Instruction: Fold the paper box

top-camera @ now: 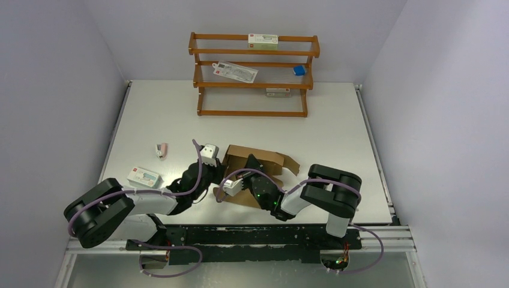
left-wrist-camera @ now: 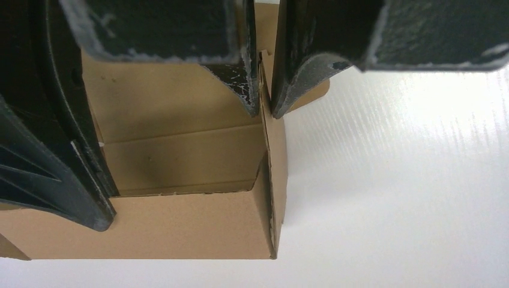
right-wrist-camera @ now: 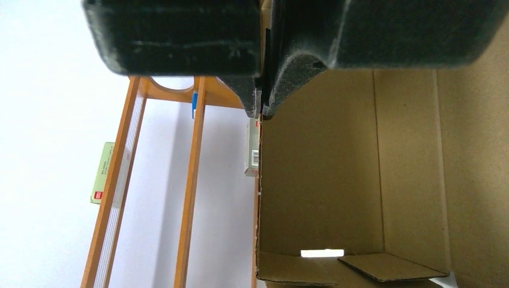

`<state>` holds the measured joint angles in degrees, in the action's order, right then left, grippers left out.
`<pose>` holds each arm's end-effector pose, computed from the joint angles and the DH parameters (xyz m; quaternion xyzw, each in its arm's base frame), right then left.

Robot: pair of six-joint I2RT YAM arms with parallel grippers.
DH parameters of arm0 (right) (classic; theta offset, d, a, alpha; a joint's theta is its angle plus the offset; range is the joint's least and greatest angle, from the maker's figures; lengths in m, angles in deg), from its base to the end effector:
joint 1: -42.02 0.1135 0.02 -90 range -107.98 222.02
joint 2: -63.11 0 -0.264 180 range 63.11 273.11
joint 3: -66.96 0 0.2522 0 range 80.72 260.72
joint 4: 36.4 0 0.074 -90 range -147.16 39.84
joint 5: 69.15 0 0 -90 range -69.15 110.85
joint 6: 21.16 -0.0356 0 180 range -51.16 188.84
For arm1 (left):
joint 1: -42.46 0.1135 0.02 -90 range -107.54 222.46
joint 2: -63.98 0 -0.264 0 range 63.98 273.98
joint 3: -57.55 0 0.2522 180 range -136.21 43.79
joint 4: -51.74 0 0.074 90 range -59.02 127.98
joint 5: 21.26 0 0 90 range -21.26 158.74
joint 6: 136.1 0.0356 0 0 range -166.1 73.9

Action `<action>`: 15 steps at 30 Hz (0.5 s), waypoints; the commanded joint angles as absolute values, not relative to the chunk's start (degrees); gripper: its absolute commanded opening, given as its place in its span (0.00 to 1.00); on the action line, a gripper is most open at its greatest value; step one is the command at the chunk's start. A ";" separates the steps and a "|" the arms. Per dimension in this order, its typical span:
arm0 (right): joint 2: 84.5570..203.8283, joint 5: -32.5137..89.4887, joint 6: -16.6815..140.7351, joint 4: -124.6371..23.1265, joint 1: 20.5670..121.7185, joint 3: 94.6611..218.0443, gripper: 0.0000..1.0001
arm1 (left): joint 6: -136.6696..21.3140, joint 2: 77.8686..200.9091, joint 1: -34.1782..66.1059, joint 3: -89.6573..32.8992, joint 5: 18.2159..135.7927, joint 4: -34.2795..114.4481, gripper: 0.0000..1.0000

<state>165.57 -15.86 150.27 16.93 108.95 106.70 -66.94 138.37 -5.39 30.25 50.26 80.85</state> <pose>0.1347 0.2619 0.1304 -0.6409 0.3933 -0.3157 0.5787 0.1581 -0.1579 0.1498 0.0947 0.7984 -0.2201 0.5524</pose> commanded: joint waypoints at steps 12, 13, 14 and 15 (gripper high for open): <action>165.11 -14.20 148.93 21.73 109.34 105.22 0.03 | -69.43 135.39 -5.91 31.94 54.80 82.71 0.45; 164.95 -14.12 148.72 21.39 109.34 105.16 0.03 | -69.04 133.74 -5.86 31.88 54.43 80.91 0.47; 164.68 -14.11 148.58 20.26 109.34 105.15 0.02 | -68.68 131.94 -5.87 31.81 54.17 79.43 0.50; 164.34 -14.07 148.39 19.53 109.34 105.11 0.02 | -68.16 130.14 -5.88 31.61 54.09 77.79 0.52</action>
